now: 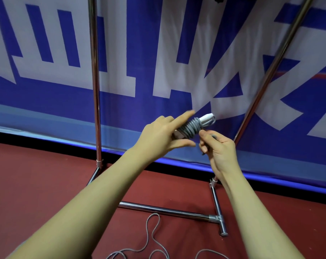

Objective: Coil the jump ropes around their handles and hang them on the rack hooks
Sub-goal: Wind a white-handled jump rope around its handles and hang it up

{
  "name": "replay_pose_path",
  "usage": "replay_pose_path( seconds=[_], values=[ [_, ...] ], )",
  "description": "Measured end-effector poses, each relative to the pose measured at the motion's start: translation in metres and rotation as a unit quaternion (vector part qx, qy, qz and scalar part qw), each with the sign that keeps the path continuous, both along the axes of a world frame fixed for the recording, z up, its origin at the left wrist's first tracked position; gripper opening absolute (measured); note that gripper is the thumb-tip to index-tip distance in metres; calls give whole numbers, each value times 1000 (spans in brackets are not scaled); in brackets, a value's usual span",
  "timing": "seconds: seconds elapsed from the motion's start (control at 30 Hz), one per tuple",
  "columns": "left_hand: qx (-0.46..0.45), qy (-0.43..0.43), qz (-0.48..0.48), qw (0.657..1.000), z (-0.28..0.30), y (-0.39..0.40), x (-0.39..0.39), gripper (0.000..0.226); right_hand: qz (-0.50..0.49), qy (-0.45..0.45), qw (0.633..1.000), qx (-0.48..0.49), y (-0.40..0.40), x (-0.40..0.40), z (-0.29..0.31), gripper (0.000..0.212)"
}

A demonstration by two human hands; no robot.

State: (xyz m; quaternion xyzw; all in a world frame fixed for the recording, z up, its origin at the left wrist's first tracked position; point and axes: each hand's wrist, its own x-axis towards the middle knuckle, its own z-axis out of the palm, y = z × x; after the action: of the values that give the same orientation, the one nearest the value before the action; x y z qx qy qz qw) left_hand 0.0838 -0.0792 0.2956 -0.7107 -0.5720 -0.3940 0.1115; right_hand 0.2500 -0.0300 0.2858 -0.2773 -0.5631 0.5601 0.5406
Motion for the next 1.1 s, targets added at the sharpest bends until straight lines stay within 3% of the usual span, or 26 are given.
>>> replay_pose_path(
  seconds=[0.13,0.27,0.43,0.63,0.8,0.93,1.1],
  values=[
    [115,90,43,988,-8,7,5,50,-9,11,1000,-11,-2,-4,2,28],
    [169,127,110,971,-6,9,14,45,9,28,999,-14,-5,-4,8,17],
    [168,123,94,974,-4,3,11,50,77,-9,997,15,-3,5,11,15],
    [144,173,105,969,-7,3,11,48,59,-33,998,14,0,8,9,18],
    [137,177,110,968,-14,6,11,41,25,-73,996,34,0,6,8,24],
    [133,184,133,965,-18,10,7,51,15,-126,990,63,1,6,9,25],
    [146,176,152,962,-20,12,7,40,-11,-153,987,37,4,6,6,25]
  ],
)
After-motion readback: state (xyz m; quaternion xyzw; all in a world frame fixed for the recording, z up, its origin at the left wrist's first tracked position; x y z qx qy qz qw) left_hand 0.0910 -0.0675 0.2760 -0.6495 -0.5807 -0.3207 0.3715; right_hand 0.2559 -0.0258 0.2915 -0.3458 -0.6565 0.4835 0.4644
